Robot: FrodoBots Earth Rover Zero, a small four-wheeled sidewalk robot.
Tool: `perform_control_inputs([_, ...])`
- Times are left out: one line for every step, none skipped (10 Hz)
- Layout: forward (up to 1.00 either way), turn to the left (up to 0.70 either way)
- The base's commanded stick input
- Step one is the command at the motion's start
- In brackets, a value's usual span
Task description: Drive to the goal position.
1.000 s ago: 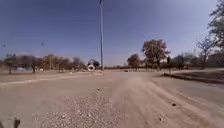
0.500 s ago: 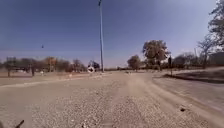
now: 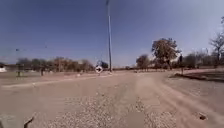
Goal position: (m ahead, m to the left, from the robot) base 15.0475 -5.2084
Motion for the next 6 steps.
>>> perform_control_inputs([0.50, 0.00])
perform_control_inputs([0.50, 0.00])
perform_control_inputs([0.50, 0.00])
perform_control_inputs([0.50, 0.00])
perform_control_inputs([0.50, 0.00])
perform_control_inputs([0.50, 0.00])
